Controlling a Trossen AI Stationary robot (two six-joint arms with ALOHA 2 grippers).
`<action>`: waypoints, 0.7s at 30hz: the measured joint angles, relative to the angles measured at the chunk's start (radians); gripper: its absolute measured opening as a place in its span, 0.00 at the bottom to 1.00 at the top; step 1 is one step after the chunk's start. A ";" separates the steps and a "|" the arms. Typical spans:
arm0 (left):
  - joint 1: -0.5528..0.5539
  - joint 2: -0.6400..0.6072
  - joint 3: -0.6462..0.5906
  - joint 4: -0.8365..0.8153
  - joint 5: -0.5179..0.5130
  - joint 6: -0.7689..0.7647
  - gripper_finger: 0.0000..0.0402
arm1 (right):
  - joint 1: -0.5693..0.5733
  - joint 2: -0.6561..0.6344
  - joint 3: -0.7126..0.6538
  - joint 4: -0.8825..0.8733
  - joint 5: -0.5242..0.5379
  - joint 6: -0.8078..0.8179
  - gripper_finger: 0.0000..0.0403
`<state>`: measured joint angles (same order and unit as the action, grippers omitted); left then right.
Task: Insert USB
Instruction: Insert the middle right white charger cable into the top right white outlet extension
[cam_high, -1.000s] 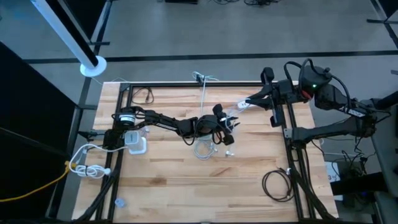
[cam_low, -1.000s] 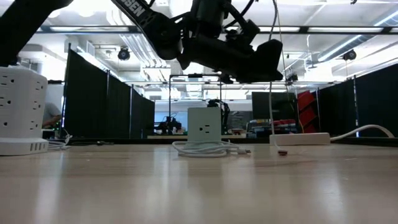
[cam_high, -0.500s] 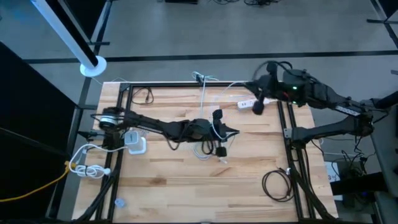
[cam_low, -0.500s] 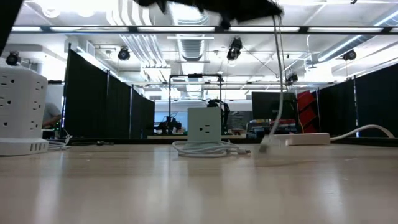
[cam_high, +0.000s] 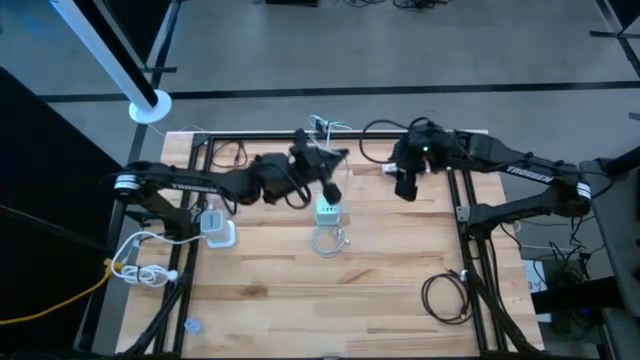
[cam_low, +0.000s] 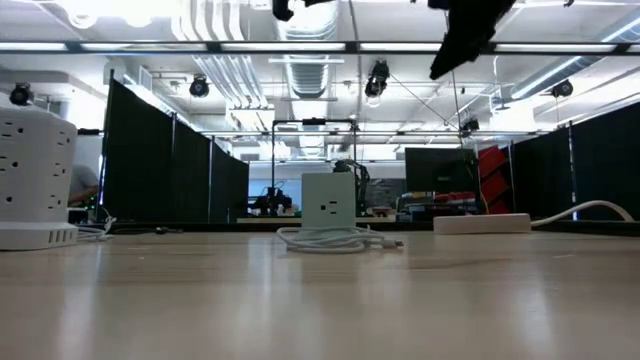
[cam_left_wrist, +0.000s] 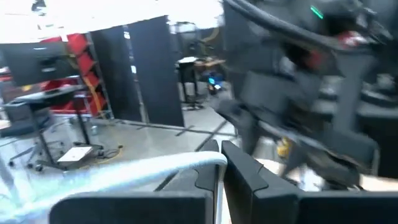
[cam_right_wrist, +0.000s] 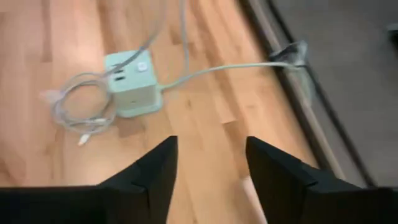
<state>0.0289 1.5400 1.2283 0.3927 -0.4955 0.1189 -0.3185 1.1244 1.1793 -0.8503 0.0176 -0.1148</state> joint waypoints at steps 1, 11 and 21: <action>0.015 -0.006 -0.013 0.020 0.002 -0.001 0.00 | 0.000 0.000 -0.025 0.025 -0.018 0.008 0.47; 0.043 -0.016 -0.025 0.111 0.094 -0.042 0.00 | 0.000 -0.008 -0.365 0.604 -0.203 0.063 0.52; 0.043 -0.017 -0.019 0.121 0.131 -0.053 0.00 | 0.012 0.021 -0.505 0.852 -0.209 0.210 0.48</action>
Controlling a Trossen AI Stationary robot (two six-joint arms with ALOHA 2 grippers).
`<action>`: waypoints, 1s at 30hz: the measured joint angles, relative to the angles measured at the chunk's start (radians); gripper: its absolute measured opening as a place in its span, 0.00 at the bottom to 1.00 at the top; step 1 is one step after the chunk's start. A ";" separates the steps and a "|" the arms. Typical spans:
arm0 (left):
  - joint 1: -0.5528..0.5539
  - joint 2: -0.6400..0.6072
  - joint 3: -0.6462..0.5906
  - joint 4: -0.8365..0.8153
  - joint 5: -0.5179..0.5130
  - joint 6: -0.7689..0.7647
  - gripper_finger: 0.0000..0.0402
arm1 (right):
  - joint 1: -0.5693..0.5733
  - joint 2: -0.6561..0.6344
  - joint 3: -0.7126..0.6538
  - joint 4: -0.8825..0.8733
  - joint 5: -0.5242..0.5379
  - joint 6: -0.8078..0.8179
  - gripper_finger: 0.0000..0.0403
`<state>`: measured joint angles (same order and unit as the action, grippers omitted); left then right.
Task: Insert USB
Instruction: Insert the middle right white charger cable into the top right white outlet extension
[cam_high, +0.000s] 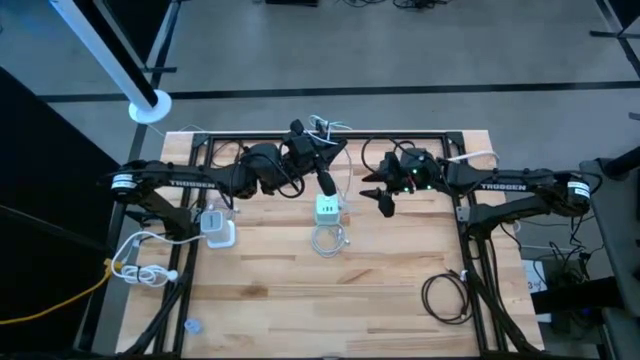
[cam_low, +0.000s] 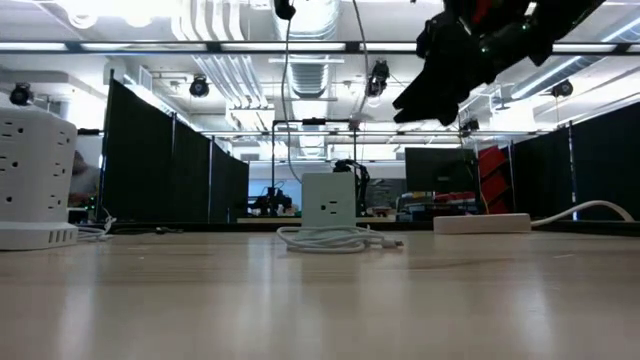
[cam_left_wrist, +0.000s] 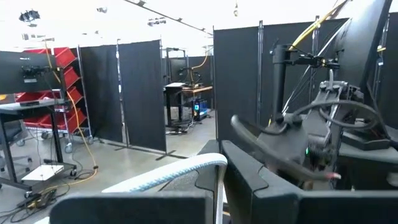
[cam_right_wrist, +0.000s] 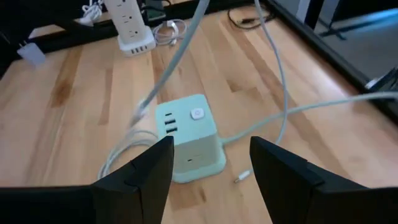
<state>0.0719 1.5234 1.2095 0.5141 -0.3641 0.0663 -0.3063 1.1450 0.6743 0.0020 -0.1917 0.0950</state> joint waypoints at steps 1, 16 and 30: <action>0.000 0.000 0.000 0.004 0.010 0.001 0.00 | 0.006 0.011 -0.008 0.024 0.000 0.016 0.48; -0.024 0.002 0.001 -0.013 0.016 0.033 0.00 | 0.063 0.214 -0.031 0.337 0.001 0.144 0.48; -0.039 0.002 0.001 -0.037 0.016 0.067 0.00 | 0.097 0.314 -0.031 0.475 0.008 0.138 0.48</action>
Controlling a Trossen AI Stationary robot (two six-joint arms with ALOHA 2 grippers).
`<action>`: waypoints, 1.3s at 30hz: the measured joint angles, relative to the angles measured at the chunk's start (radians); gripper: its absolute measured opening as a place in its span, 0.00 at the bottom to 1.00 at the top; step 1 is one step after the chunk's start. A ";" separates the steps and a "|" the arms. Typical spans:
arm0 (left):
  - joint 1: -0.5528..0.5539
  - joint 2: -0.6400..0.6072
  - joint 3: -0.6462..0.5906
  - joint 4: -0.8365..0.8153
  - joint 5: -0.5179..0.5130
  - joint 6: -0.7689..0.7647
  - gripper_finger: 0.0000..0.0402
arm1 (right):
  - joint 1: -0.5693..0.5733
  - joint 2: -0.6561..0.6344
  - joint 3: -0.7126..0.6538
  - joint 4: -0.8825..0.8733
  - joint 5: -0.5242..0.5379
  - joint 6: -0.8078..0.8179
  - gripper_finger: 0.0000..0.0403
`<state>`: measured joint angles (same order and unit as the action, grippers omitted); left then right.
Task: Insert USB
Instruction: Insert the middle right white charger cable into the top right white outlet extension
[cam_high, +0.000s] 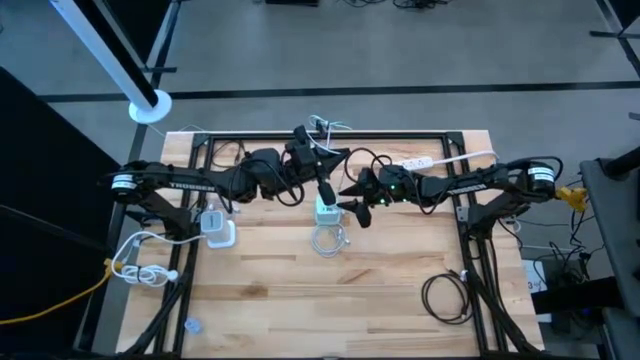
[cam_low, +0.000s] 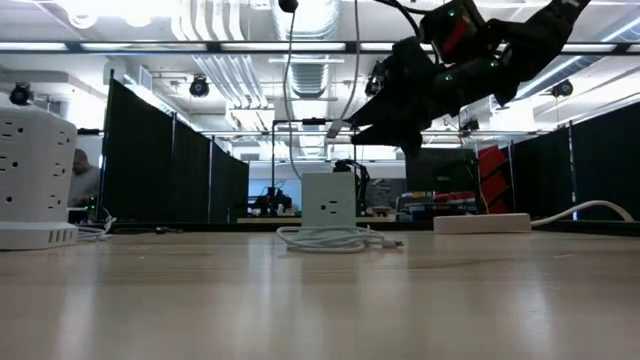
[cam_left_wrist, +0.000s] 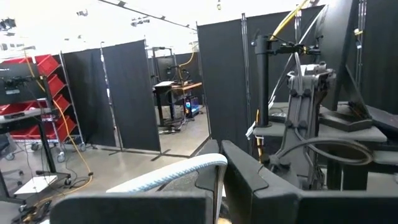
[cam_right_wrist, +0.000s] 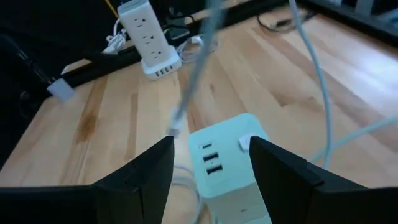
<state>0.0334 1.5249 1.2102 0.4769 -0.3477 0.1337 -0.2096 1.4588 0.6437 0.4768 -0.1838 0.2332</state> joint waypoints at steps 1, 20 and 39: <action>0.000 0.000 0.000 -0.005 0.000 0.000 0.00 | 0.000 -0.007 0.000 -0.004 0.000 -0.046 0.48; -0.020 0.000 0.000 -0.017 0.156 -0.011 0.00 | 0.000 -0.036 0.000 -0.029 -0.288 -0.635 0.41; -0.033 0.000 0.000 0.006 0.262 -0.015 0.00 | 0.000 -0.037 0.015 -0.033 -0.427 -0.726 0.02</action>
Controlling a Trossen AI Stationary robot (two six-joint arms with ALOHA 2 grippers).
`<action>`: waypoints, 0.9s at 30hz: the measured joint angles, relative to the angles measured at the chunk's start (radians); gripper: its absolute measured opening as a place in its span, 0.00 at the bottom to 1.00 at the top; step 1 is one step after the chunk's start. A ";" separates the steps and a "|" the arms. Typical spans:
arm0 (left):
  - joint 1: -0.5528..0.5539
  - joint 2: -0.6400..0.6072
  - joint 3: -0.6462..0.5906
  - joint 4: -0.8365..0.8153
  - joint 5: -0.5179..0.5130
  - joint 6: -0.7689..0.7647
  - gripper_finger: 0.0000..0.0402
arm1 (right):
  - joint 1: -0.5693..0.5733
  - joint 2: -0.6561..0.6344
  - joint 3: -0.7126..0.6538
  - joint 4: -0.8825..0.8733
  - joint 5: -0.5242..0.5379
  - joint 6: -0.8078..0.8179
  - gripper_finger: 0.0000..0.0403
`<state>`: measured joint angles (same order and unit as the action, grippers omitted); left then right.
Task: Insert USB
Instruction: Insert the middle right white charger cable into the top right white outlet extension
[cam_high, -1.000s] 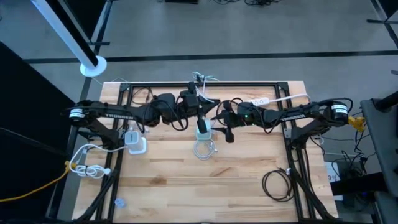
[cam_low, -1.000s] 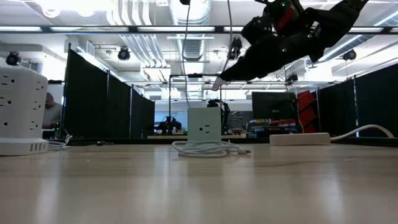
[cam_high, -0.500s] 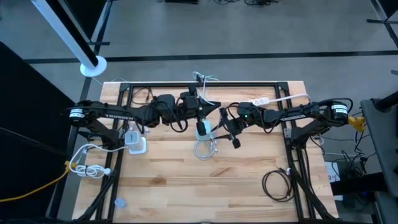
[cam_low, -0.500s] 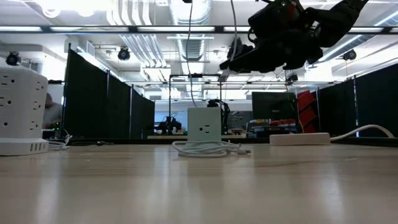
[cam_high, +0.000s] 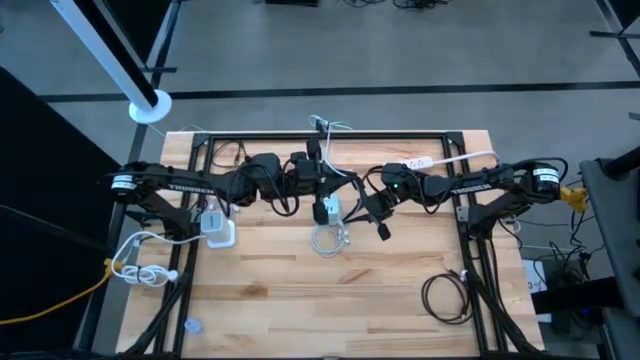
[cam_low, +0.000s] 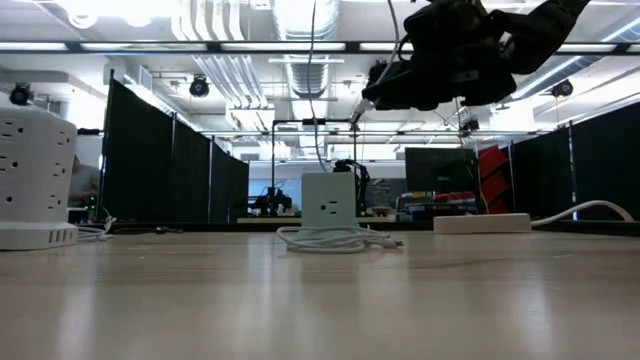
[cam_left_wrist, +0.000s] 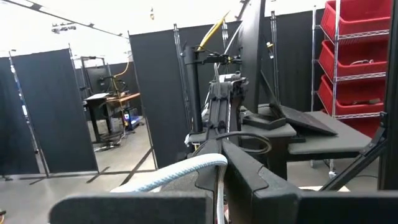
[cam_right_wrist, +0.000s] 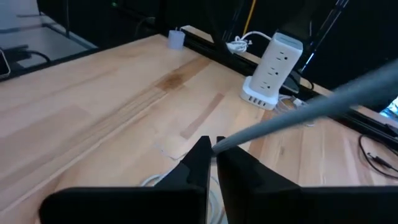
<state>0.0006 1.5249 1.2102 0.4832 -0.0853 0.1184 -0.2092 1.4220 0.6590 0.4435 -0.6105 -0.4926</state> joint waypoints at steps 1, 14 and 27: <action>0.000 0.000 0.000 -0.007 0.000 0.001 0.00 | 0.000 -0.001 0.004 0.001 0.000 0.003 0.01; 0.000 -0.002 -0.002 -0.261 -0.011 -0.045 0.13 | -0.050 -0.129 0.073 -0.378 0.184 -0.056 0.00; -0.003 -0.001 -0.228 -0.233 -0.047 -0.105 0.16 | -0.440 -0.304 0.074 -0.690 0.307 -0.034 0.00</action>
<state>-0.0024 1.5238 0.9826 0.2499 -0.1318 0.0134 -0.6492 1.1182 0.7326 -0.2467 -0.3038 -0.5268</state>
